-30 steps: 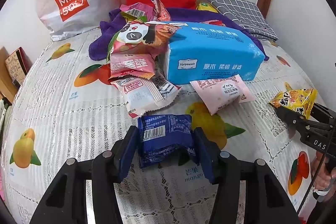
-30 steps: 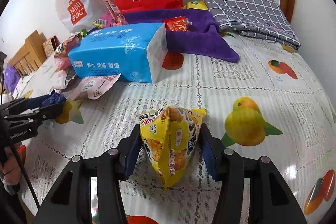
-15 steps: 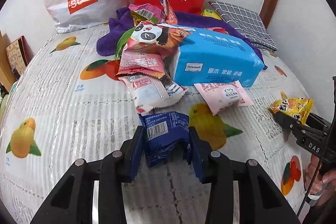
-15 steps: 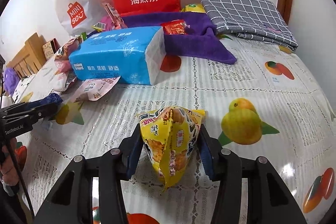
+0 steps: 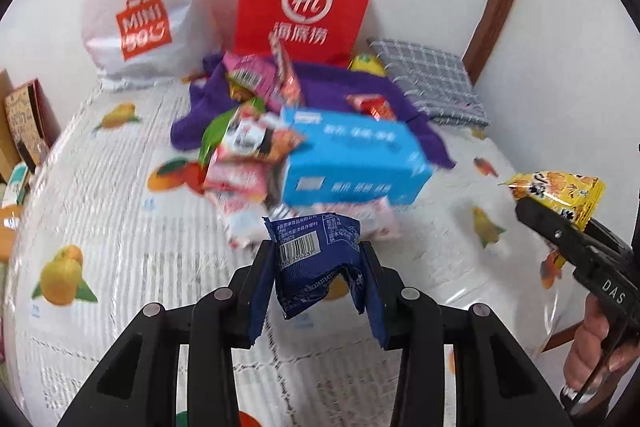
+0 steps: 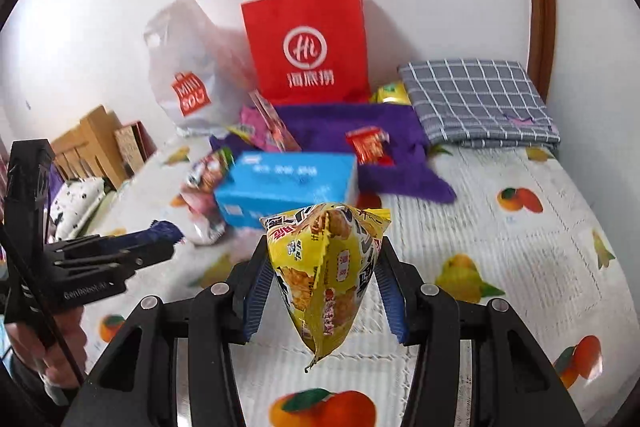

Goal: Organize snacks
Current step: 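Lift and carry the yellow chip bag and blue snack pack with both grippers toward the towel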

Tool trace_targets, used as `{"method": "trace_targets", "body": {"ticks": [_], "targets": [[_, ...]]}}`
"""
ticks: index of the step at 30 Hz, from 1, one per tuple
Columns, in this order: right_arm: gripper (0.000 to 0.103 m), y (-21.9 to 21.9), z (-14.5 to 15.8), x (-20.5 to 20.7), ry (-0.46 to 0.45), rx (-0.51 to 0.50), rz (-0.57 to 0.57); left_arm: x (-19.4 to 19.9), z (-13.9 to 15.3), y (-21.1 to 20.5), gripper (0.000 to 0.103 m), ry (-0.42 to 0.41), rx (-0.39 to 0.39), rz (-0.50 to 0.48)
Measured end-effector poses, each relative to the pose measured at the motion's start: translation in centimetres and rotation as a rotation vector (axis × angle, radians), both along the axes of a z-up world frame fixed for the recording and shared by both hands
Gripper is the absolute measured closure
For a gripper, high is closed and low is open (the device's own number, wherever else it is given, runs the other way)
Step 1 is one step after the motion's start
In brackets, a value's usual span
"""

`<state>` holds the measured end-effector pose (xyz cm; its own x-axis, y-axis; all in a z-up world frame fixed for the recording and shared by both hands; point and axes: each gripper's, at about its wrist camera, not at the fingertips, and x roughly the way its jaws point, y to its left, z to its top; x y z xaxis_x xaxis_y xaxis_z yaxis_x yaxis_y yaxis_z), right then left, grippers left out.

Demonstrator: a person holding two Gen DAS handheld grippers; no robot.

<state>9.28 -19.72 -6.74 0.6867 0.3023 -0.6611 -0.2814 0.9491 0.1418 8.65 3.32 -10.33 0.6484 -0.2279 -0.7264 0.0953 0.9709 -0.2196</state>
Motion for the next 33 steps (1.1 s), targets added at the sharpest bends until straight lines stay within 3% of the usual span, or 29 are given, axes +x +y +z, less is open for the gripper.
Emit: {"method": "trace_targets", "body": {"ticks": [16,26,33], "targets": [[0.054,1.0,5.9,2.7,-0.016,0.007,-0.023,2.4,6.1,-2.2,0.064,-0.039,-0.020,-0.034],[0.054,1.9,7.4,5.8,-0.027,0.005,0.010,5.3,8.0,-2.2,0.064,-0.049,-0.029,-0.045],[0.054,2.6,7.7,9.3,-0.006,0.034,0.030,8.4,8.6,-1.9,0.064,-0.034,-0.096,-0.078]]}}
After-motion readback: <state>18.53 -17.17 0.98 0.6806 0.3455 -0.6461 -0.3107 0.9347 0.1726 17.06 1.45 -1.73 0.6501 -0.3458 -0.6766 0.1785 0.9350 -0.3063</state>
